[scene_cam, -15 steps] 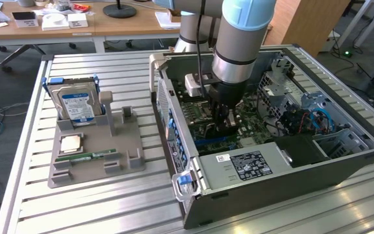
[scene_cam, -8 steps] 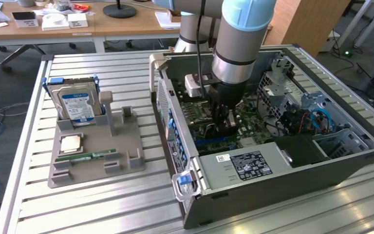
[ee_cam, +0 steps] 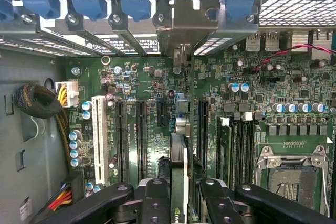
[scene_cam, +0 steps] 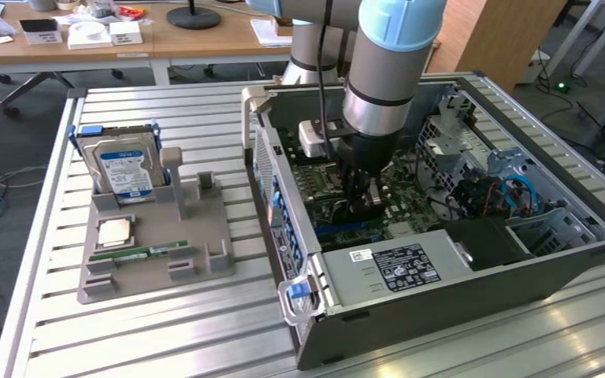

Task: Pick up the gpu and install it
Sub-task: 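Insert the gpu into the slot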

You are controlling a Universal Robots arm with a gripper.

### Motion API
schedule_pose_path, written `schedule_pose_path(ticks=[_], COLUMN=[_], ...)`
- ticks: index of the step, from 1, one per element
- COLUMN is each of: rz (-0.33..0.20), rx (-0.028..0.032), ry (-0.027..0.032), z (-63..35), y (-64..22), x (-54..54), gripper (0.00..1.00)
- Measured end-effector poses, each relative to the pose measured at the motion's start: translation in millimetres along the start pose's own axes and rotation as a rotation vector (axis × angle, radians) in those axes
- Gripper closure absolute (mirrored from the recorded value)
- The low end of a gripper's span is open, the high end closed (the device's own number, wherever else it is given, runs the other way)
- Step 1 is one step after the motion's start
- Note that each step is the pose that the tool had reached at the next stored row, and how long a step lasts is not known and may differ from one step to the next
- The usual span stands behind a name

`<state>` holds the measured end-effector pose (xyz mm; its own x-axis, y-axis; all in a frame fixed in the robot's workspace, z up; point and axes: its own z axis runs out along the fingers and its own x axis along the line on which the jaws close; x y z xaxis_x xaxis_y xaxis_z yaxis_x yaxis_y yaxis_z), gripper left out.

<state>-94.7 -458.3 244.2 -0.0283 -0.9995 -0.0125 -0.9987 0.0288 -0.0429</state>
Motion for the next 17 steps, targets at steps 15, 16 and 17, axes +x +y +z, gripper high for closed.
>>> schedule_pose_path(ticks=[15, 16, 17], rz=[-0.007, -0.007, -0.007], rx=[0.0000, 0.0002, 0.0001], ry=[-0.0003, -0.0008, -0.0006], z=[0.9, 1.5, 2.0], y=[0.2, 0.2, 0.2], x=[0.0, -0.1, 0.0], gripper=[0.74, 0.74, 0.74])
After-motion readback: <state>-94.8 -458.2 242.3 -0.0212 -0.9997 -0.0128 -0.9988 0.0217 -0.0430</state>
